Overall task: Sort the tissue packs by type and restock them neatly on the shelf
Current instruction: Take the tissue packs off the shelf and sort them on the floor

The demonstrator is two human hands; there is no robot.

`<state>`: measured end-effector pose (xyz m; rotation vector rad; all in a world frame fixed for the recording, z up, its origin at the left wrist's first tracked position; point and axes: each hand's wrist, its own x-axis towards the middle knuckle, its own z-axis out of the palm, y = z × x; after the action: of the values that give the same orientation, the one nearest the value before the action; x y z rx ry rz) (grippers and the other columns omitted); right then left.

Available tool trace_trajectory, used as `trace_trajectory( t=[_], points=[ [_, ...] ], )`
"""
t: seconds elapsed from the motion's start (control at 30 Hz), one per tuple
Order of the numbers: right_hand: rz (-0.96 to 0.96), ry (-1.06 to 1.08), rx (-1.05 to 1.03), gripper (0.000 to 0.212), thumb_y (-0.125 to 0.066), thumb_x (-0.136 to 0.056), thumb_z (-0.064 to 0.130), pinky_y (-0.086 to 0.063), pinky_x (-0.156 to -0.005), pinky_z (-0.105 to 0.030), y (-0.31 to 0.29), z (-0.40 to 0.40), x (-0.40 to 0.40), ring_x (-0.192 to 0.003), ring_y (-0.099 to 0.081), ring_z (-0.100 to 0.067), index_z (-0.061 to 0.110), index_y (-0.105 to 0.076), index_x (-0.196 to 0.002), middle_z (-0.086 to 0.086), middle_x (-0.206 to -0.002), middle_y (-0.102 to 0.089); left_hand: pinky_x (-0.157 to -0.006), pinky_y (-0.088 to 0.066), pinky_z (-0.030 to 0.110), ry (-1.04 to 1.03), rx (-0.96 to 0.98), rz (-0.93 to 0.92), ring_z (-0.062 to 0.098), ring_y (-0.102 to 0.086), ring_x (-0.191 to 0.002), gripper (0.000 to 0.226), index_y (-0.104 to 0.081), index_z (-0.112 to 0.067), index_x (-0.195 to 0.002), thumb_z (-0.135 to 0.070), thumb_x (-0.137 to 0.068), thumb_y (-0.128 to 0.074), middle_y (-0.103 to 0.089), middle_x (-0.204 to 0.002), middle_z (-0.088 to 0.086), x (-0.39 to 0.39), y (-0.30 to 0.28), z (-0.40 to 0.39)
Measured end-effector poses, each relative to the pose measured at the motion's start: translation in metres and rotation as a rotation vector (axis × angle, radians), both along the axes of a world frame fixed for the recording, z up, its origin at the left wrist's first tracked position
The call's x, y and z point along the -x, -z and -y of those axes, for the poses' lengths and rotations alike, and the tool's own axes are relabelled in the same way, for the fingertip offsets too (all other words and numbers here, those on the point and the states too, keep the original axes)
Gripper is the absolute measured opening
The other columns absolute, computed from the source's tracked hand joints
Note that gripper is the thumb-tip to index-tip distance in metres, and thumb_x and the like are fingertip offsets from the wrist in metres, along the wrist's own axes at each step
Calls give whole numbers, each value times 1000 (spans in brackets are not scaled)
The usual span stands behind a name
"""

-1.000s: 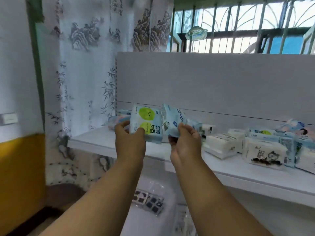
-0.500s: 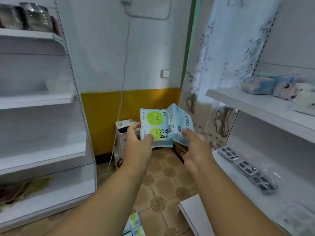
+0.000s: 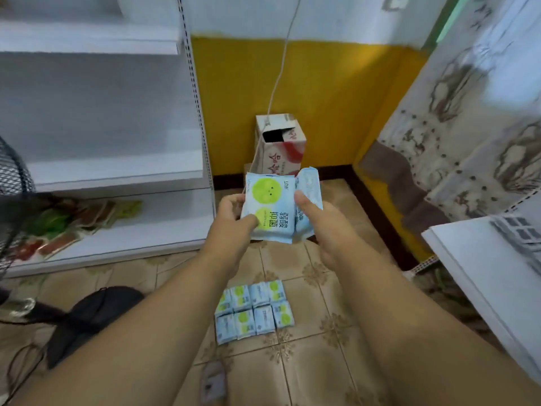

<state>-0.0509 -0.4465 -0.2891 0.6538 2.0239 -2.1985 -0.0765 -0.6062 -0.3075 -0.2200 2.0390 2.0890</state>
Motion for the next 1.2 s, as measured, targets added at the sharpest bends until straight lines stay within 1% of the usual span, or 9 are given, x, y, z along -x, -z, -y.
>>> trace_trajectory(
  t=[0.1,0.17,0.27,0.37,0.57,0.77,0.97,1.07,1.2],
  points=[
    [58,57,-55,13,-76,-85,28,-56,-90,-44,43,5,41,-94,-72,-21,23,-72,-96,1,-95,-77,-79,-59,42,7,-9,97,22,-69,-99,27,-50,-34,-101,-10,-94,-61,-66,-116,3,46,38,11],
    [95,98,-12,24,-78,-82,27,-57,-86,-47,78,1,59,-95,-72,-25,19,-70,-104,-3,-99,-76,-84,-58,44,9,-16,161,22,-70,-98,24,-50,-33,-102,-14,-95,-63,-66,-116,3,68,68,10],
    [164,151,62,32,-72,-89,21,-58,-76,-39,133,-19,80,-96,-72,-25,14,-65,-119,-5,-108,-74,-83,-58,51,-76,23,236,24,-70,-97,26,-50,-30,-110,-16,-94,-65,-65,-115,1,96,121,4],
    [262,137,171,30,-69,-90,16,-54,-90,-47,200,-52,101,-104,-69,-30,15,-67,-120,-7,-113,-73,-80,-58,56,-169,97,304,26,-71,-95,35,-49,-29,-117,-20,-90,-69,-66,-115,1,118,189,-7],
    [433,93,205,49,-74,-80,17,-55,-85,-49,367,-89,142,-104,-69,-31,11,-59,-126,-9,-114,-72,-77,-59,44,-166,281,399,20,-68,-91,32,-51,-27,-117,-20,-91,-68,-65,-101,-5,136,344,-44],
    [566,-20,16,14,-62,-96,10,-50,-47,-16,550,-122,150,-58,-65,3,11,-61,-110,1,-91,-68,-74,-57,43,-167,369,542,29,-68,-89,31,-52,-25,-117,-16,-91,-66,-67,-106,10,128,536,-78],
    [685,-48,-38,27,-62,-95,9,-55,-71,-40,726,-140,139,-93,-68,-35,4,-61,-121,-20,-117,-68,-60,-47,36,-81,465,665,23,-53,-63,34,-49,-21,-124,-13,-93,-61,-57,-85,5,136,701,-87],
    [701,-57,-14,34,-63,-94,11,-55,-82,-50,780,-143,151,-102,-66,-40,5,-58,-128,-19,-119,-66,-73,-56,42,-17,527,635,26,-61,-77,36,-47,-19,-128,-16,-94,-60,-61,-99,9,141,751,-91],
    [683,21,-25,38,-66,-92,9,-56,-74,-46,822,-138,173,-92,-67,-34,11,-51,-126,-13,-111,-65,-83,-52,39,62,764,518,30,-61,-99,38,-47,-20,-130,-27,-94,-60,-62,-111,5,153,789,-95]
  ],
)
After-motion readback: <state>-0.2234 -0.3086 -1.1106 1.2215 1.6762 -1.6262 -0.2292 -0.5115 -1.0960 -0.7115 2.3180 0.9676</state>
